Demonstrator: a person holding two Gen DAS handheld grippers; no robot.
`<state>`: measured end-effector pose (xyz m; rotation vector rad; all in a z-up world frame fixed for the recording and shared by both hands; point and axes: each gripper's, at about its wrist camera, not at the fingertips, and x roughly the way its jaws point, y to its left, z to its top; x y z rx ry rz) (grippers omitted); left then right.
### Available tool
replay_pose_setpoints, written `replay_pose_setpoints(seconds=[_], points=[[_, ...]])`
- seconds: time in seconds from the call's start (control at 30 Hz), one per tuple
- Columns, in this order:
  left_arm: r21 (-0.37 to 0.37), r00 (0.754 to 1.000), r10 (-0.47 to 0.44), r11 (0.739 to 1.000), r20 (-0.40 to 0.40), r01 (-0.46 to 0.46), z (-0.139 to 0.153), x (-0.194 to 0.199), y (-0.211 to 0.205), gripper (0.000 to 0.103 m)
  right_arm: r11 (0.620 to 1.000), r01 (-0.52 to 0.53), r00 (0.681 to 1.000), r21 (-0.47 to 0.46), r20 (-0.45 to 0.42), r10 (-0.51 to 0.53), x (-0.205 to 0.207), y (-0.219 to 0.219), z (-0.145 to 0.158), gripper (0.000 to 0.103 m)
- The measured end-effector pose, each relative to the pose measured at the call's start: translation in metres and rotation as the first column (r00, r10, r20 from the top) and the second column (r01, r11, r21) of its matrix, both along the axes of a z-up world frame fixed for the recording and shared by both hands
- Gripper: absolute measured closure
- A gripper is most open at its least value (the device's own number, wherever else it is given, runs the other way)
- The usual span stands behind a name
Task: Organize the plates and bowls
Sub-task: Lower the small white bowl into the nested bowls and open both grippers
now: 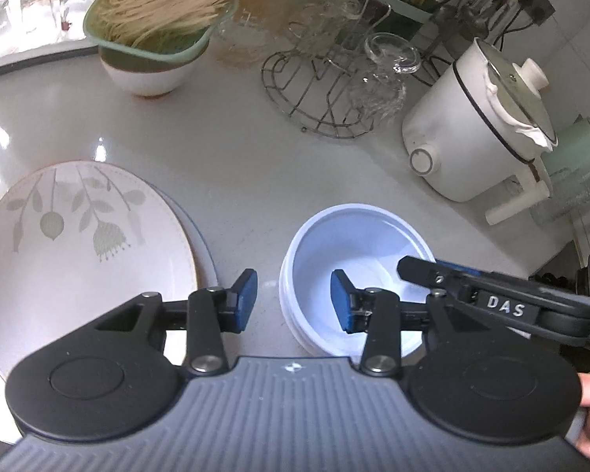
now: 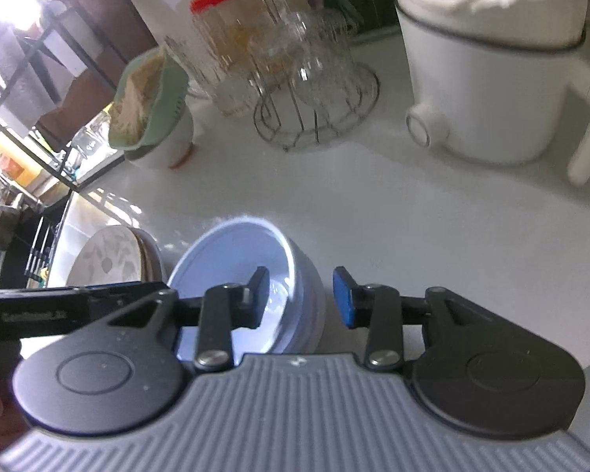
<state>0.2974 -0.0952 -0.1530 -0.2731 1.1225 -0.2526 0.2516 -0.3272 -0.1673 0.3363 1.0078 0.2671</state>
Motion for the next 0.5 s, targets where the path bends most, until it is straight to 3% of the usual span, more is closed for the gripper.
replay_pose_setpoints(seconds=[0.5], points=[[-0.020,0.999,-0.019,1.000,-0.041,0.018,-0.014,0.001,-0.014,0.057,0.992,0.062,0.995,0.106,-0.087,-0.052,0.001,-0.014,-0.036,0.063]])
